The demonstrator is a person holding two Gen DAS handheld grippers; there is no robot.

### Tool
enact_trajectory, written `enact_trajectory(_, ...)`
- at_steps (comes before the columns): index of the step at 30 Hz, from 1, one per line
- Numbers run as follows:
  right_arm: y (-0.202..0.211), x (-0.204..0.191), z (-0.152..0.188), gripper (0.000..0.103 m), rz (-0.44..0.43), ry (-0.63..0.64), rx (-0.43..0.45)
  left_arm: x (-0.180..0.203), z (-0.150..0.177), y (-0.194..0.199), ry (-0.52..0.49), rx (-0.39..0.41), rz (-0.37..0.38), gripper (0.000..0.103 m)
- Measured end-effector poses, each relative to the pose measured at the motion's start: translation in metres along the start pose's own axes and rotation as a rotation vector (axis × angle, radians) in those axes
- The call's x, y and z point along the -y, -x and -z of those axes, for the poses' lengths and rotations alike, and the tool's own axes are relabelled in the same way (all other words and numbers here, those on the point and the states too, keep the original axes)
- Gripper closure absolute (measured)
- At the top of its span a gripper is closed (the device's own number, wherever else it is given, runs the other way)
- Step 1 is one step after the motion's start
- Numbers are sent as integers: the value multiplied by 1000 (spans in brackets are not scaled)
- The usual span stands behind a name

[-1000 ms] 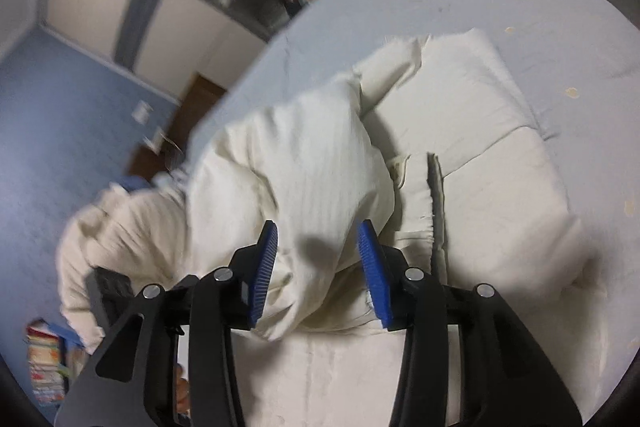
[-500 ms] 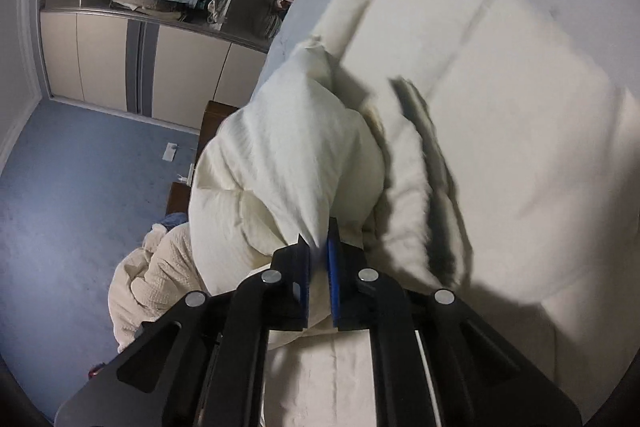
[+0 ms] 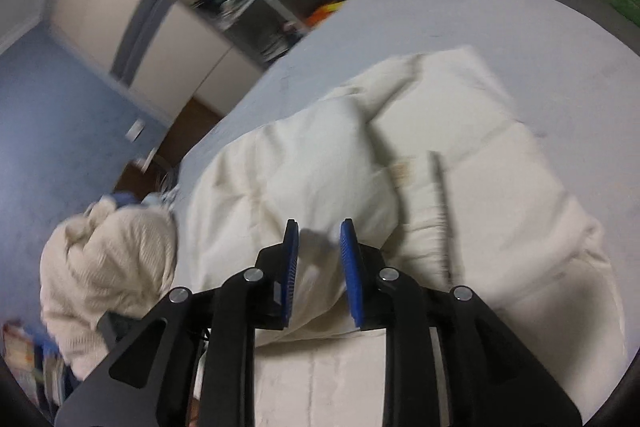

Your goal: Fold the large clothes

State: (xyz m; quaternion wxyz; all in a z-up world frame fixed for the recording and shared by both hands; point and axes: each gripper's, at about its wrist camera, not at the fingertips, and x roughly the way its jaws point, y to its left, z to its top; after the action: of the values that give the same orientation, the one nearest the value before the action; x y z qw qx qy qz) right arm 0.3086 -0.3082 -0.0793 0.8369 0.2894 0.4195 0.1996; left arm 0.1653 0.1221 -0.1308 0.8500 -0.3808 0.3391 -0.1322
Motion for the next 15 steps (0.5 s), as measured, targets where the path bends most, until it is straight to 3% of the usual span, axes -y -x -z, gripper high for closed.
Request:
enact_trajectory(3, 3, 16, 3, 82, 14, -61, 1, -4, 1, -1, 0, -5, 1, 90)
enact_trajectory(6, 11, 3, 1, 82, -32, 11, 24, -4, 0, 0, -8, -12, -7, 89)
enact_trajectory(9, 4, -27, -6, 81, -47, 130, -7, 3, 0, -1, -17, -19, -22, 88)
enact_trajectory(12, -19, -54, -9, 79, 16, 270, -67, 8, 1, -3, -36, -27, -43, 87)
enact_trajectory(15, -42, -74, -9, 77, 173, 435, -94, 14, 1, -4, -47, -37, -57, 85)
